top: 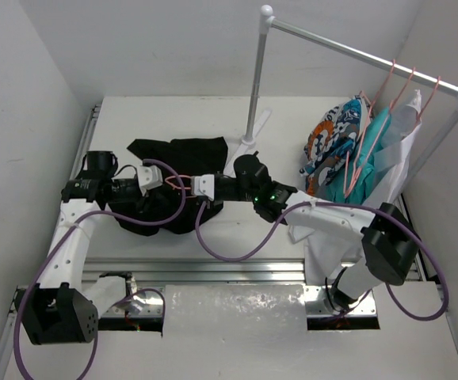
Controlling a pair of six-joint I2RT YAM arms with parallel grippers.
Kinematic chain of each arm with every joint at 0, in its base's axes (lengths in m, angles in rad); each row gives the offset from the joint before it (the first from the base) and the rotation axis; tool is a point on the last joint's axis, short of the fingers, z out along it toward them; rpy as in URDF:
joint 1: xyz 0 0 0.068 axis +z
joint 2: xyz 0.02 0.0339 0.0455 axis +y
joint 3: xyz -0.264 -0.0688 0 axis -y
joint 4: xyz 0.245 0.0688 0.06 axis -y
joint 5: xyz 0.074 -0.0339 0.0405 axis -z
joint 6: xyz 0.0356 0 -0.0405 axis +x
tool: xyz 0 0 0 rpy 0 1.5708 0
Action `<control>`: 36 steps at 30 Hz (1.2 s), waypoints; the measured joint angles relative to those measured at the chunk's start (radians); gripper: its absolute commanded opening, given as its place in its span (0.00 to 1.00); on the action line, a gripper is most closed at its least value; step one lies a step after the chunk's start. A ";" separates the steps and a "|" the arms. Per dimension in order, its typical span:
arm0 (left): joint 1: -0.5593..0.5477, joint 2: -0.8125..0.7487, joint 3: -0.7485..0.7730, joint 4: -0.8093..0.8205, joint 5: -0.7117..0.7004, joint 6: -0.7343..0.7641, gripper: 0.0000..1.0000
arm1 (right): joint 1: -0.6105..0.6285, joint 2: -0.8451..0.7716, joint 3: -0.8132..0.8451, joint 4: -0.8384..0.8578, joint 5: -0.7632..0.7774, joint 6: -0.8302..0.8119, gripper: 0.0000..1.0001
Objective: Place the shirt on the hanger
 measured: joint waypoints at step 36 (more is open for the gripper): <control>-0.031 -0.067 -0.077 -0.294 -0.156 0.349 0.00 | -0.222 0.145 0.282 -0.138 -0.229 0.684 0.79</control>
